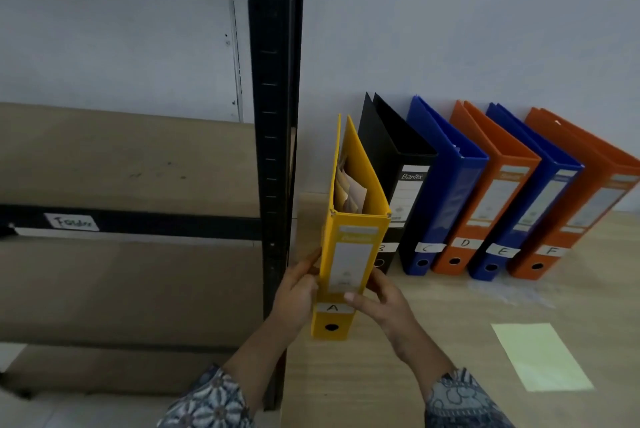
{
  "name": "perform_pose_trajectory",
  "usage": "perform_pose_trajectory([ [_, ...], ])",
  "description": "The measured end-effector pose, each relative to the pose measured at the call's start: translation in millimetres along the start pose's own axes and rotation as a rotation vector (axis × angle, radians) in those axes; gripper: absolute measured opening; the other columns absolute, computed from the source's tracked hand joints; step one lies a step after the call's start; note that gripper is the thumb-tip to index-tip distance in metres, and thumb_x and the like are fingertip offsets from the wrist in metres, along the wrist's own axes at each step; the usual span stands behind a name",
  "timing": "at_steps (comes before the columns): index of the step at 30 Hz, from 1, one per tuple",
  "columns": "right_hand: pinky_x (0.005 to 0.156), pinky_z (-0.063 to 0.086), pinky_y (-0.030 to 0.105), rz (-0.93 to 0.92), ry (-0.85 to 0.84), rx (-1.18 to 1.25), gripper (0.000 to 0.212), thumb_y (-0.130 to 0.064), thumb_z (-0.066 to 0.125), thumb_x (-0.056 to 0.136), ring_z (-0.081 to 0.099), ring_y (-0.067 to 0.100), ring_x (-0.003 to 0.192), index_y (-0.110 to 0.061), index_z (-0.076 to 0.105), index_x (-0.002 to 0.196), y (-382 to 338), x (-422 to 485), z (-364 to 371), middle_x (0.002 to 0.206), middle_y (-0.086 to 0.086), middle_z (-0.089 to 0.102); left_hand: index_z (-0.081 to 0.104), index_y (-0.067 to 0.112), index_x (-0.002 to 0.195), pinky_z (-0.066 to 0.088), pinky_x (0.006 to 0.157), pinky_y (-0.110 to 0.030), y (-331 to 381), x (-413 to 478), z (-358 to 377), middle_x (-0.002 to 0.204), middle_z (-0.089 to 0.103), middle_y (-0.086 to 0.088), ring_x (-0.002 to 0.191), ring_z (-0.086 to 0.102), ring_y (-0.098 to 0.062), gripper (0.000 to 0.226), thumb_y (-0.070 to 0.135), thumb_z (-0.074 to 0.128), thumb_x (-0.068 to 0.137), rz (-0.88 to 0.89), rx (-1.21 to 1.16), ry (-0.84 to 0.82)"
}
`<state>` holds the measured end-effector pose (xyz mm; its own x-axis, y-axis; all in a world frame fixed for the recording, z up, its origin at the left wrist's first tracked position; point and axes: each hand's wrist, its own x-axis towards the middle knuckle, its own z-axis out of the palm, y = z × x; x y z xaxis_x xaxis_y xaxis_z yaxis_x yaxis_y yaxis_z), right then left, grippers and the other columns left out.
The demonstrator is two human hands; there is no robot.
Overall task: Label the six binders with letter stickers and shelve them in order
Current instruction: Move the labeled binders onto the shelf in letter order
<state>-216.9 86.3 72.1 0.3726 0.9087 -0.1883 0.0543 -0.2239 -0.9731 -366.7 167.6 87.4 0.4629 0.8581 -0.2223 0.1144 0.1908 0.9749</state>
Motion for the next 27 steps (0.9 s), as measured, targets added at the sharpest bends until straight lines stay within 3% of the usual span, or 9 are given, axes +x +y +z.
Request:
perform_pose_trajectory([
  [2, 0.103, 0.044, 0.041, 0.032, -0.002, 0.004, 0.095, -0.056, 0.081, 0.048, 0.046, 0.013, 0.125, -0.034, 0.045, 0.133, 1.9, -5.5, 3.5, 0.134, -0.01, 0.051, 0.058, 0.016, 0.124, 0.05, 0.091, -0.036, 3.9, -4.2, -2.9, 0.118, 0.062, -0.009, 0.107, 0.059, -0.021, 0.039, 0.007, 0.04, 0.091, -0.06, -0.067, -0.043],
  [4, 0.104, 0.041, 0.048, 0.034, -0.003, 0.03, 0.087, -0.057, 0.083, 0.049, 0.044, 0.017, 0.126, -0.041, 0.047, 0.127, 5.2, -14.2, 7.5, 0.136, -0.011, 0.049, 0.056, 0.02, 0.126, 0.047, 0.093, -0.039, 5.8, -10.7, -7.7, 0.124, 0.059, -0.009, 0.112, 0.056, -0.024, 0.033, 0.017, 0.039, 0.097, -0.145, -0.123, -0.039],
  [6, 0.101, 0.045, 0.049, 0.02, -0.028, 0.083, 0.074, -0.052, 0.085, 0.051, 0.05, 0.02, 0.124, -0.043, 0.053, 0.117, 7.4, -23.7, 8.7, 0.133, -0.008, 0.053, 0.053, 0.016, 0.125, 0.048, 0.084, -0.035, 7.6, -19.6, -10.1, 0.121, 0.06, -0.008, 0.112, 0.056, -0.026, 0.031, 0.028, 0.04, 0.099, -0.164, -0.14, -0.047],
  [9, 0.09, 0.054, 0.043, 0.023, -0.049, 0.123, 0.067, -0.041, 0.084, 0.053, 0.06, 0.02, 0.114, -0.032, 0.054, 0.112, 5.0, -45.0, 15.3, 0.126, -0.001, 0.06, 0.052, 0.015, 0.104, 0.049, 0.068, -0.025, 9.0, -39.8, -12.5, 0.099, 0.062, -0.002, 0.099, 0.062, -0.021, 0.021, 0.029, 0.037, 0.1, -0.118, -0.128, -0.078],
  [12, 0.083, 0.057, 0.038, 0.01, -0.037, 0.125, 0.068, -0.038, 0.083, 0.052, 0.064, 0.019, 0.106, -0.022, 0.052, 0.111, -1.8, -63.9, 17.3, 0.122, 0.003, 0.063, 0.048, 0.018, 0.09, 0.048, 0.068, -0.024, 10.5, -55.3, -12.8, 0.097, 0.062, -0.005, 0.091, 0.064, -0.016, 0.014, 0.027, 0.041, 0.099, -0.052, -0.101, -0.102],
  [14, 0.083, 0.057, 0.04, -0.007, -0.035, 0.118, 0.069, -0.037, 0.083, 0.053, 0.066, 0.018, 0.103, -0.026, 0.052, 0.114, -8.5, -75.3, 14.4, 0.12, 0.003, 0.064, 0.051, 0.022, 0.106, 0.048, 0.073, -0.026, 14.4, -64.7, -11.0, 0.11, 0.061, -0.004, 0.1, 0.062, -0.016, 0.014, 0.031, 0.045, 0.097, 0.008, -0.085, -0.119],
  [17, 0.085, 0.056, 0.042, -0.049, -0.053, 0.108, 0.074, -0.036, 0.081, 0.057, 0.066, 0.017, 0.103, -0.042, 0.047, 0.123, -23.5, -91.4, 9.8, 0.117, -0.002, 0.064, 0.041, 0.043, 0.136, 0.051, 0.084, -0.034, 26.5, -80.9, -6.2, 0.127, 0.055, 0.008, 0.111, 0.058, -0.015, 0.049, 0.048, 0.045, 0.087, 0.07, -0.097, -0.168],
  [23, 0.074, 0.058, 0.031, -0.168, -0.101, 0.068, 0.078, -0.056, 0.071, 0.06, 0.066, 0.014, 0.103, -0.042, 0.043, 0.131, -60.0, -128.6, -3.6, 0.125, 0.0, 0.058, 0.041, 0.055, 0.132, 0.048, 0.096, -0.049, 54.4, -122.5, 5.8, 0.134, 0.054, 0.003, 0.121, 0.054, -0.022, 0.059, 0.072, 0.046, 0.076, 0.096, -0.143, -0.212],
  [27, 0.07, 0.057, 0.026, -0.228, -0.135, -0.01, 0.071, -0.064, 0.067, 0.06, 0.062, 0.012, 0.107, -0.054, 0.039, 0.125, -85.2, -155.3, -10.0, 0.131, -0.008, 0.054, 0.042, 0.043, 0.136, 0.052, 0.091, -0.045, 74.4, -157.7, 10.5, 0.128, 0.06, -0.002, 0.112, 0.062, -0.022, 0.059, 0.063, 0.038, 0.081, 0.129, -0.232, -0.238],
])
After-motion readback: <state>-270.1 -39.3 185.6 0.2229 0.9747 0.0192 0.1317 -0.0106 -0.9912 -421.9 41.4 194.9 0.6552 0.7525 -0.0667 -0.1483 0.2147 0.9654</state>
